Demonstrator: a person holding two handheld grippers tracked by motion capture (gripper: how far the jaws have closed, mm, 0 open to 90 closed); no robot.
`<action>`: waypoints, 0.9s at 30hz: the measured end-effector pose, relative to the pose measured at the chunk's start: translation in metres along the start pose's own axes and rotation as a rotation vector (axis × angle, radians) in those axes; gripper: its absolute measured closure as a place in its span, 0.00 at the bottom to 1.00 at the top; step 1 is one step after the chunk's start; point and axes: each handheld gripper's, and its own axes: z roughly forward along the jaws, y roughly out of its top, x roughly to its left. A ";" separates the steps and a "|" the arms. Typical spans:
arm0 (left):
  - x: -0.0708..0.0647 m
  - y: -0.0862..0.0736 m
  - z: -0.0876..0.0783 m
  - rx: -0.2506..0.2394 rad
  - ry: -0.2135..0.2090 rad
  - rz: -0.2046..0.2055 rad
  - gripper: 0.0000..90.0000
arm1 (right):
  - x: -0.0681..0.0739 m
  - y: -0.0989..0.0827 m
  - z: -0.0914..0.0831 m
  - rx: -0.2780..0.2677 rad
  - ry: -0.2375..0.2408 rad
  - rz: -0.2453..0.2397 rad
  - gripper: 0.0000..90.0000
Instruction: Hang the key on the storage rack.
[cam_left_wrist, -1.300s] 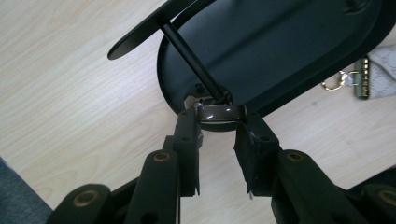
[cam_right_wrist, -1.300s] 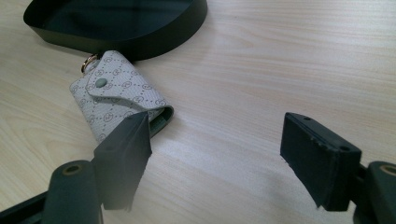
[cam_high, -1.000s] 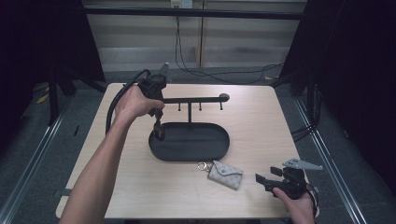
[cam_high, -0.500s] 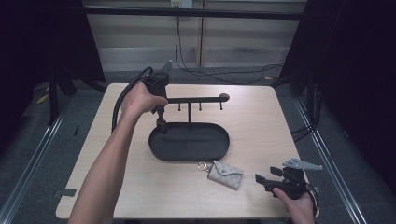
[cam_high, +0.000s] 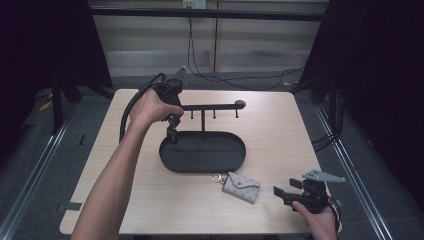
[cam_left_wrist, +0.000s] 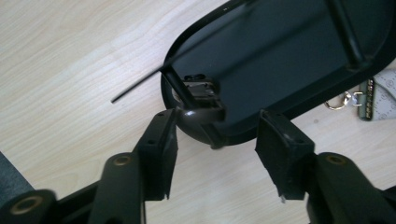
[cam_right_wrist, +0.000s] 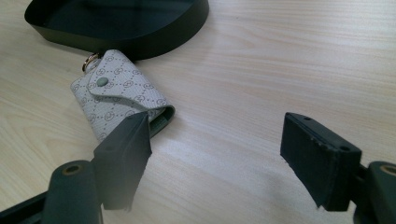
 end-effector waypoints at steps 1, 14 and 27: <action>-0.001 -0.002 -0.001 -0.001 -0.007 -0.005 0.51 | 0.000 0.000 0.000 0.000 -0.001 0.001 0.27; 0.001 -0.017 -0.005 0.019 -0.016 0.050 0.41 | 0.000 0.001 0.001 0.004 -0.008 0.009 0.27; 0.013 -0.052 -0.004 -0.058 -0.032 0.087 0.31 | 0.001 0.000 0.001 0.007 -0.016 0.002 0.27</action>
